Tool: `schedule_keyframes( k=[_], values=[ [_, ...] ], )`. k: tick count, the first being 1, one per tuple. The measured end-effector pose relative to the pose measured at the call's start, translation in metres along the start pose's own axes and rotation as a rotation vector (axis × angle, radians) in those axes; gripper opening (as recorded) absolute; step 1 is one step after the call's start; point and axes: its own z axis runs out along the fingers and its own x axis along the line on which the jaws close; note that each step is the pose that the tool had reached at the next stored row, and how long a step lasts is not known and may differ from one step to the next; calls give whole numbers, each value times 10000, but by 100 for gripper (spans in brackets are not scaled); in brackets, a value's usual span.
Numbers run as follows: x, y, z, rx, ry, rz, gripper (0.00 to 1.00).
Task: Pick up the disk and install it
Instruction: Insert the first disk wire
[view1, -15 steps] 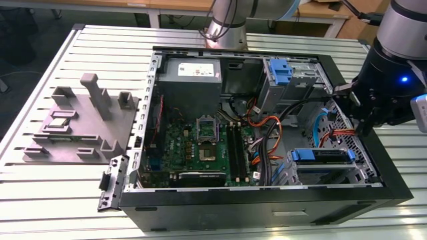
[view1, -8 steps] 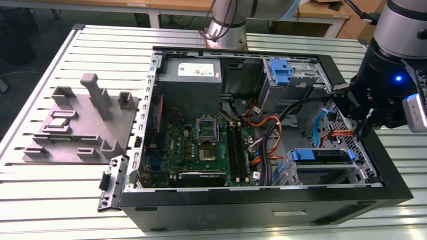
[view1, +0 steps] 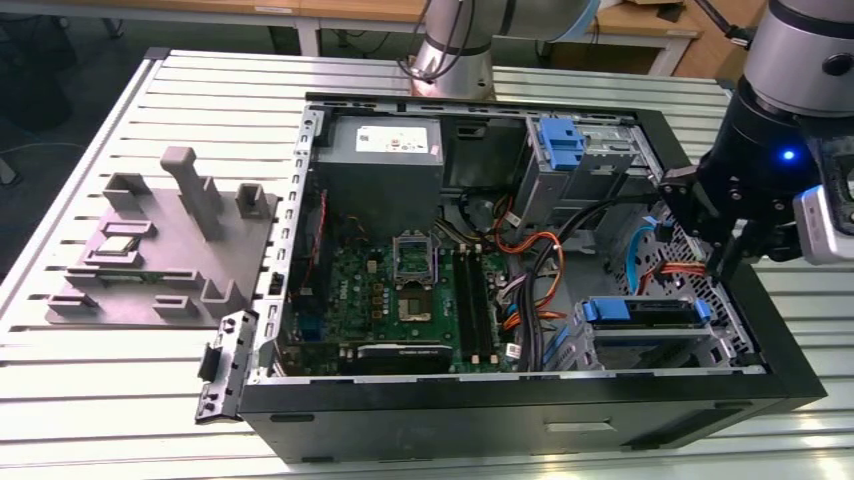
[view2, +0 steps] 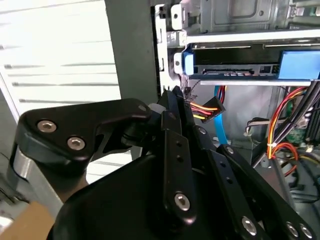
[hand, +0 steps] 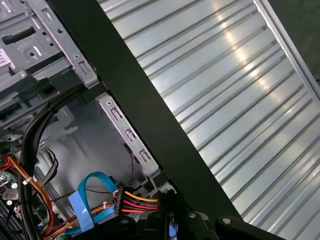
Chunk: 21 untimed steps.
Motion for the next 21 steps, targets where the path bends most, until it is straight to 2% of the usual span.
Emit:
schedule_keyframes(
  k=[17,18,21],
  values=[
    [2,0,8,786,-302,2952,17],
    [2,-1,7,800,-298,3059,17],
    [3,0,8,663,-133,3199,17]
  ],
)
